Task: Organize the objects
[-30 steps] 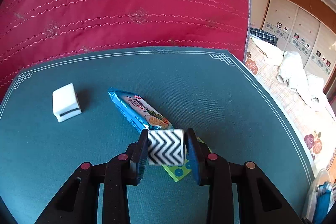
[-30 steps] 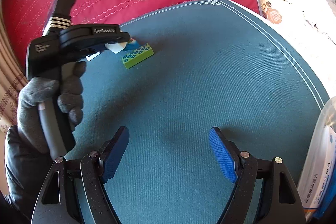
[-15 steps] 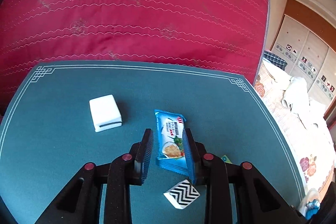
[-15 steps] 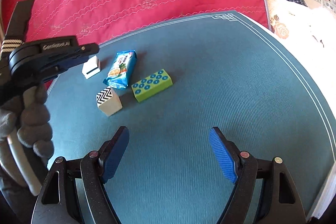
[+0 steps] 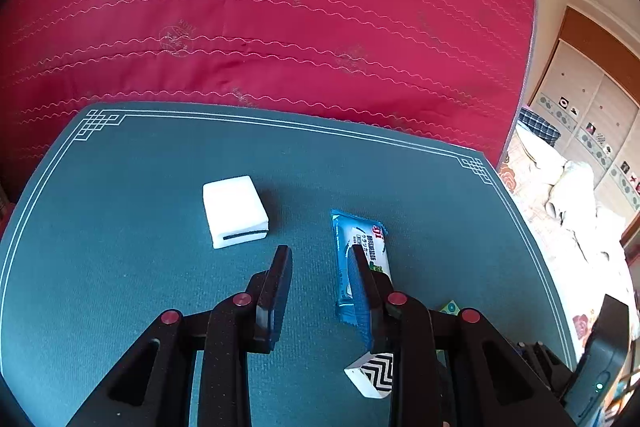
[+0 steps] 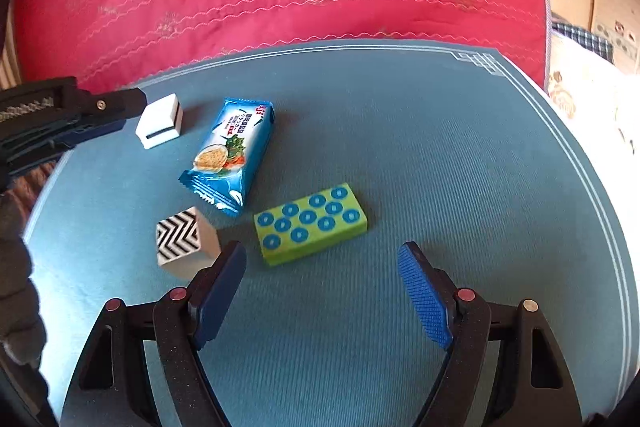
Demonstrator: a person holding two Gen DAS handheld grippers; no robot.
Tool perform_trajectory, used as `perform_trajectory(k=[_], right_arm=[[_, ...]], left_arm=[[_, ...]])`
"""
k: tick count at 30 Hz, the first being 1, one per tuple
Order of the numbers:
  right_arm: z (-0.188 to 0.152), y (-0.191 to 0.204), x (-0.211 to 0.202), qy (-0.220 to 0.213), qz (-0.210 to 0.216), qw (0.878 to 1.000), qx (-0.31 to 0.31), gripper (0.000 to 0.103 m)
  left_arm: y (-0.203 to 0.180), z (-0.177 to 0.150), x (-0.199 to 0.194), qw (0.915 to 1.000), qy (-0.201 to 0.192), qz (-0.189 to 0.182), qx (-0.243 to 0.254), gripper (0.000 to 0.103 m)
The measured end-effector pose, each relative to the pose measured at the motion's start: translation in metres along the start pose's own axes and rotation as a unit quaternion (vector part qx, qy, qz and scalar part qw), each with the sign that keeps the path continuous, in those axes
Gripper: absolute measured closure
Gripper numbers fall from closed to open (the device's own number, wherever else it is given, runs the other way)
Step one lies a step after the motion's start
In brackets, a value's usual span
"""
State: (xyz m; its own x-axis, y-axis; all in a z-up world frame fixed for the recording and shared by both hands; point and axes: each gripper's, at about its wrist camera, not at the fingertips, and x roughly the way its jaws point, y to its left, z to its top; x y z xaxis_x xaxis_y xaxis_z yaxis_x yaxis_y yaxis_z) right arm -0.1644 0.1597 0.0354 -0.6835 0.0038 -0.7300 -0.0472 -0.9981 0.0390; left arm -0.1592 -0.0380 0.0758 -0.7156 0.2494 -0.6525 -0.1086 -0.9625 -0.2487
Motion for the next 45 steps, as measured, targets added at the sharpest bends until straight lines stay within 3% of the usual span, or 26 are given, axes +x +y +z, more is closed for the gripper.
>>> perform_trajectory(k=[5, 7, 9, 11, 12, 18, 28, 34, 45], right_arm=[[0.006, 0.002, 0.013, 0.007, -0.006, 1.0, -0.016, 0.023], [0.006, 0.003, 0.016, 0.004, -0.006, 1.0, -0.018, 0.023], [0.007, 0.003, 0.017, 0.002, -0.006, 1.0, -0.019, 0.025], [0.007, 0.004, 0.016, -0.002, -0.007, 1.0, -0.02, 0.034], [0.007, 0.003, 0.015, -0.003, -0.009, 1.0, -0.022, 0.04], [0.001, 0.0, 0.009, -0.002, -0.018, 1.0, -0.014, 0.04], [-0.023, -0.015, -0.012, -0.004, -0.035, 0.999, 0.021, 0.04], [-0.034, -0.02, -0.024, -0.004, -0.043, 0.999, 0.027, 0.04], [-0.045, -0.024, -0.033, -0.007, -0.05, 0.998, 0.042, 0.04]], left_arm=[[0.001, 0.001, 0.003, 1.0, 0.006, 0.0, -0.003, 0.071], [0.001, 0.0, 0.004, 0.9999, 0.009, 0.0, -0.006, 0.066], [0.002, -0.001, 0.005, 0.9999, 0.009, 0.005, -0.008, 0.049], [0.001, -0.001, 0.005, 0.9999, 0.007, 0.01, -0.008, 0.04], [0.001, -0.001, 0.005, 0.9999, 0.007, 0.011, -0.007, 0.037], [-0.007, -0.005, 0.003, 0.9999, 0.01, 0.011, 0.006, 0.025], [-0.015, -0.041, 0.009, 0.9982, 0.043, 0.028, 0.03, 0.024], [-0.033, -0.048, 0.003, 0.9975, 0.036, 0.011, 0.06, 0.024], [-0.043, -0.058, 0.022, 0.9944, 0.062, 0.03, 0.081, 0.027]])
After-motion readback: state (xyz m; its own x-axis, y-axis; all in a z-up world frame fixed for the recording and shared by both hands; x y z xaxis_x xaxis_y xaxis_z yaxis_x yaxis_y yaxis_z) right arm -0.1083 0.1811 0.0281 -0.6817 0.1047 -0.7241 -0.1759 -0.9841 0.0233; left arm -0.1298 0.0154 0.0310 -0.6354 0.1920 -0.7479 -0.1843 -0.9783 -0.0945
